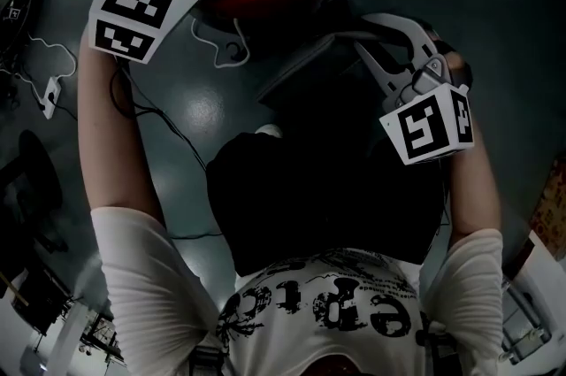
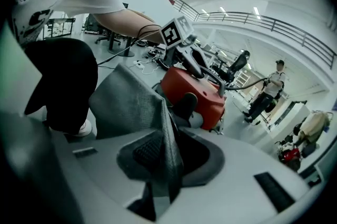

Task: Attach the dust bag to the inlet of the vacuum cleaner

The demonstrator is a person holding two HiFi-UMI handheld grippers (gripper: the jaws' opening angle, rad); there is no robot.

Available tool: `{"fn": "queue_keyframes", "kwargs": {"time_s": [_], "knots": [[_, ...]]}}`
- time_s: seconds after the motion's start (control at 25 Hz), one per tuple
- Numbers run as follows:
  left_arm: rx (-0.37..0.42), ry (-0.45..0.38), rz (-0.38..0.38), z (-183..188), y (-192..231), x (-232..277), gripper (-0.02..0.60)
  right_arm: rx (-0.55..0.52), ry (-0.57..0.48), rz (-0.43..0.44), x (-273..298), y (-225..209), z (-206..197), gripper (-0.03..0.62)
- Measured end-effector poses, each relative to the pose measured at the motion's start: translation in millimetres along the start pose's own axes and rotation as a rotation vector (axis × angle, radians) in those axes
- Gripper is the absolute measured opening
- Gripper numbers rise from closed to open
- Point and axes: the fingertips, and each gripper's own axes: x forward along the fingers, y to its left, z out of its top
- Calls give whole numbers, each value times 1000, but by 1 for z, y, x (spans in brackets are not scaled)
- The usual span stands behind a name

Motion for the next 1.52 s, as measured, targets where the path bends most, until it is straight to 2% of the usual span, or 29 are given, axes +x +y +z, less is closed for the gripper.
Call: {"fn": "queue_keyframes", "kwargs": {"time_s": [0.16, 0.32, 0.72, 0.8, 0.92, 1.0, 1.08, 1.16, 1.24, 1.32, 1.4, 1.52], "knots": [[14, 10, 4, -3, -1, 5, 150, 60, -3, -26, 6, -4, -5, 66], [39, 46, -33, -4, -2, 4, 146, 103, -5, -2, 6, -2, -4, 66], [59, 11, -41, 2, 0, 6, 146, 169, -29, 25, 3, 6, 2, 64], [71, 1, -28, 3, 0, 7, 147, 173, -14, 23, 3, 7, 1, 66], [121, -26, 30, 5, 0, 7, 147, 188, 4, 16, 5, 7, -1, 66], [136, -82, 63, 13, -1, -1, 155, 191, 6, -1, 6, 5, -2, 80], [96, -187, 99, 32, 1, -20, 172, 187, 8, -21, 5, 2, -1, 110], [20, -298, 149, 56, 5, -44, 172, 206, 9, -29, 1, 0, -1, 114], [-73, -370, 185, 77, 8, -66, 172, 239, 12, -37, -10, -2, 2, 117], [-170, -377, 182, 87, 6, -87, 172, 289, -24, -42, -26, -4, 18, 116], [-243, -358, 176, 95, 3, -107, 172, 351, -107, -49, -48, -16, 47, 115], [-376, -340, 219, 122, 0, -142, 172, 434, -178, -111, -95, -52, 88, 115]]}}
